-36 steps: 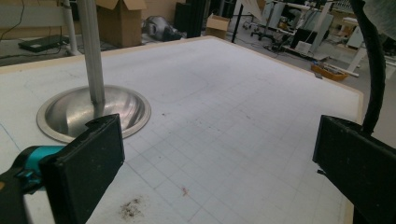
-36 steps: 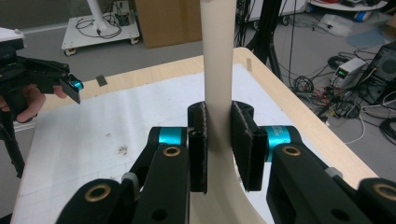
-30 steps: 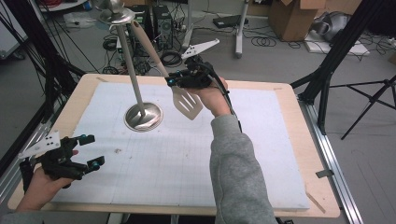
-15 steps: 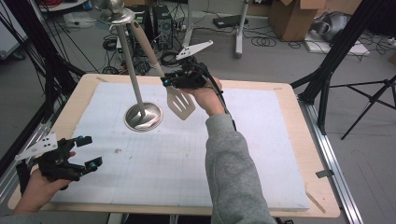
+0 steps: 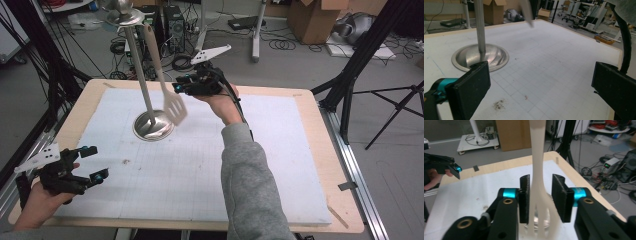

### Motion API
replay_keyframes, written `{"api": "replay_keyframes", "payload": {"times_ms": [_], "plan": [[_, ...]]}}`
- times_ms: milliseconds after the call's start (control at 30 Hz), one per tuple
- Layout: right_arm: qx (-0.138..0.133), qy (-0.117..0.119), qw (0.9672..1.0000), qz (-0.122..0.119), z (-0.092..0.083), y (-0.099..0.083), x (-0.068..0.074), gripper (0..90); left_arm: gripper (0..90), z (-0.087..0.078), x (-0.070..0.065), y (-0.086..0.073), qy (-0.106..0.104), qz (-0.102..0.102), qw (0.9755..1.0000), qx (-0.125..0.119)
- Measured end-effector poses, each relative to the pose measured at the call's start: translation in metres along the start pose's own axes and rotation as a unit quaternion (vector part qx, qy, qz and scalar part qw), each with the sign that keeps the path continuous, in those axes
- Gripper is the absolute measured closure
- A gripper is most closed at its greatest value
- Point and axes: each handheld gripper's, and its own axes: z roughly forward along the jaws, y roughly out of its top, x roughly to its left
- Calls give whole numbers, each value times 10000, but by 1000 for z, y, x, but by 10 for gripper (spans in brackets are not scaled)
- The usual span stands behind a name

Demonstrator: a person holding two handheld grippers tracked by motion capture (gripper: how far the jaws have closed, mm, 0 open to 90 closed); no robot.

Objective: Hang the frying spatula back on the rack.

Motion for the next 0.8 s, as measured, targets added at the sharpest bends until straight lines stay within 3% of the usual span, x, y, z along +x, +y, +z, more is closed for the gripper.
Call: {"api": "replay_keyframes", "payload": {"times_ms": [200,433,633,800], "plan": [[-143,-180,9997,-67,-13,-7,1,508,25,2,0,0,-20,16,10000,13],[-377,-17,9992,-126,-24,-12,5,332,25,5,0,1,-52,25,10000,37],[-567,129,9982,-144,-35,-15,9,306,25,6,1,1,-72,-17,10000,16],[-648,98,9978,-92,-46,-23,10,302,25,9,0,2,-88,-13,10000,-4]]}}
